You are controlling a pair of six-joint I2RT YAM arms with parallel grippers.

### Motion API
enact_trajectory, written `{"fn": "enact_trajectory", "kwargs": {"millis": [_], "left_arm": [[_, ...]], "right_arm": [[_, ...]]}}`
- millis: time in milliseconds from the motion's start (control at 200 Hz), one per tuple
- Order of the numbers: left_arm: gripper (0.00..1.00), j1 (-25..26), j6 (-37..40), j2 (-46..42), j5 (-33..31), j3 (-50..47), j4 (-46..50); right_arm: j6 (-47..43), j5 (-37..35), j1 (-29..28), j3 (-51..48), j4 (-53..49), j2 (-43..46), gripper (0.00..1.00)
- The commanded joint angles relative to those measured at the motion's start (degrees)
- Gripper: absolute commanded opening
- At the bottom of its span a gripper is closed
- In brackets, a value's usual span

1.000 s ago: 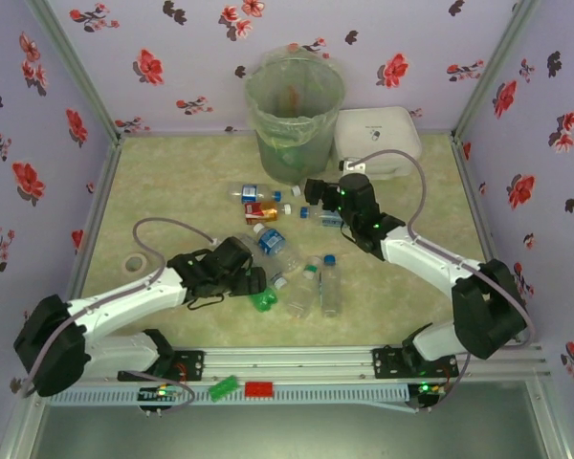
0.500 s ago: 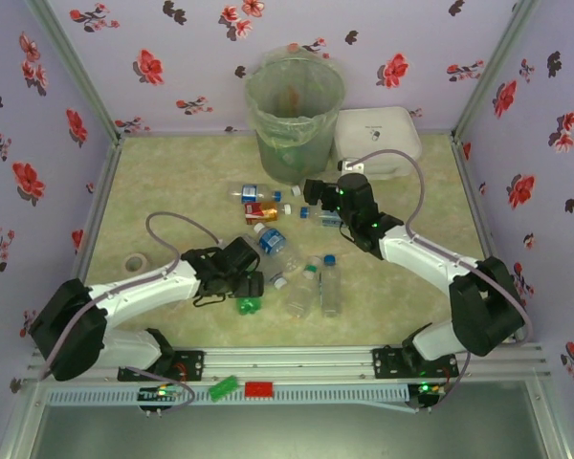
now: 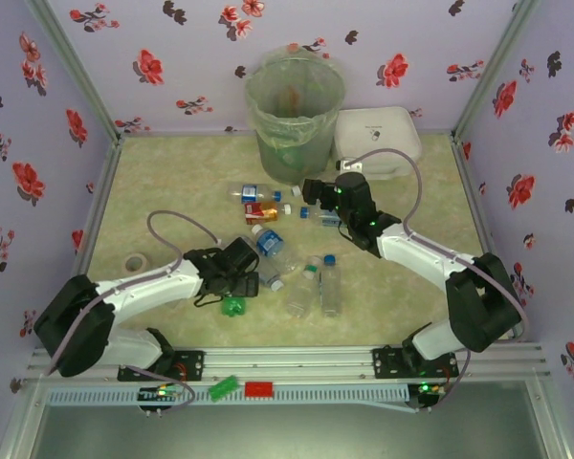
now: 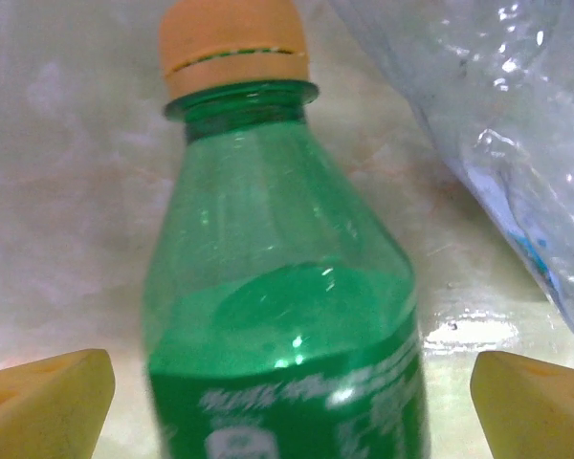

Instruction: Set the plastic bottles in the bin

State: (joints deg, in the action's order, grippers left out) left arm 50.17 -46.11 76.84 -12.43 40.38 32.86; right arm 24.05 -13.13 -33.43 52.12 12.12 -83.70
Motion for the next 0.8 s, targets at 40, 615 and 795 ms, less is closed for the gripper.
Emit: {"fn": "enact_trajectory", "kwargs": {"millis": [40, 615, 795], "left_arm": [[0.90, -0.33, 0.77, 2.71, 0.43, -1.01, -3.09], [0.55, -1.17, 1.50, 2.11, 0.17, -2.13, -4.84], [0.55, -3.50, 3.13, -3.23, -3.99, -1.13, -3.51]], "right_arm": [[-0.74, -1.01, -0.32, 1.39, -0.60, 0.08, 1.00], [-0.85, -1.48, -0.32, 1.27, -1.00, 0.11, 1.00], [-0.79, -1.55, -0.28, 1.23, -1.05, 0.07, 1.00]]}}
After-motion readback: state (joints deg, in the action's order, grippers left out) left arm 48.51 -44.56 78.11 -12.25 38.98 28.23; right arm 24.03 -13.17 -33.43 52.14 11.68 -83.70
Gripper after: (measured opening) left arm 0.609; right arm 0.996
